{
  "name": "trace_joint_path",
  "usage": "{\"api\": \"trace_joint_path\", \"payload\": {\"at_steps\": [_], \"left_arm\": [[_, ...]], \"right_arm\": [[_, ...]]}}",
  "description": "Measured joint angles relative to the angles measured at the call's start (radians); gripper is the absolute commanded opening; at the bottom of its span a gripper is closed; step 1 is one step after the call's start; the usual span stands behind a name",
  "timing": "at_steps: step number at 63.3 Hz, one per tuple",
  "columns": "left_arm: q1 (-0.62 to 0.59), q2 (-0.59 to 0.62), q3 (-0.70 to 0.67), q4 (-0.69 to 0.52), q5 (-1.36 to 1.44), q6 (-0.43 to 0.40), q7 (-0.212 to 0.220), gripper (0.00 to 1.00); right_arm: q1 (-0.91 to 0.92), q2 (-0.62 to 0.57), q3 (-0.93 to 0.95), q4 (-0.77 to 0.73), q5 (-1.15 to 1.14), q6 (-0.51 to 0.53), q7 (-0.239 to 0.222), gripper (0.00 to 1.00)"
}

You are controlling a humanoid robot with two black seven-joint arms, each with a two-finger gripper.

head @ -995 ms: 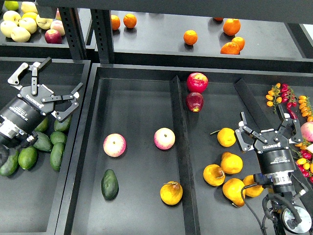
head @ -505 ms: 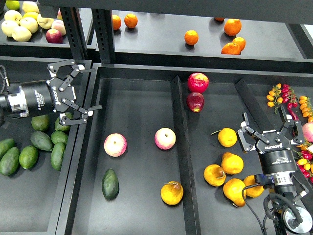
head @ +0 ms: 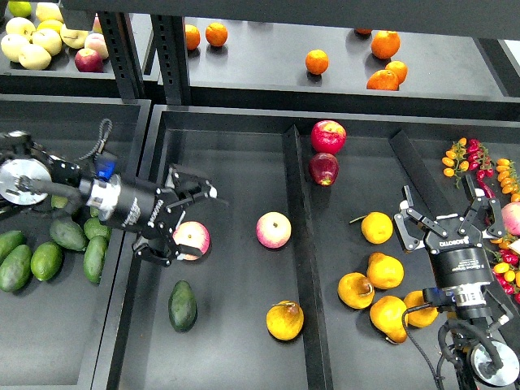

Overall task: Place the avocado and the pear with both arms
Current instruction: 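Lower the left gripper onto the dark avocado and close it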

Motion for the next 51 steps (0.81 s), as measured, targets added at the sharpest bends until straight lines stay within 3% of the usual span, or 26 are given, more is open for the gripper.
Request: {"api": "trace_joint_path", "payload": {"at_steps": [12, 32, 51], "left_arm": [[-0.011, -0.095, 0.067, 0.062, 0.050, 0.000, 0.000, 0.97], [-0.005, -0.151, 0.117, 0.171, 0.129, 0.000, 0.000, 0.97], [0.102, -0.202, 0.122, 0.292, 0.291, 0.000, 0.000, 0.98]], "right_arm": [[0.004, 0.000, -0.002, 0.000, 0.000, 0.000, 0.000, 1.00], [0.011, 0.000, -0.004, -0.001, 0.000, 0.000, 0.000, 1.00], [0.019, 0.000, -0.003, -0.001, 0.000, 0.000, 0.000, 1.00]]}}
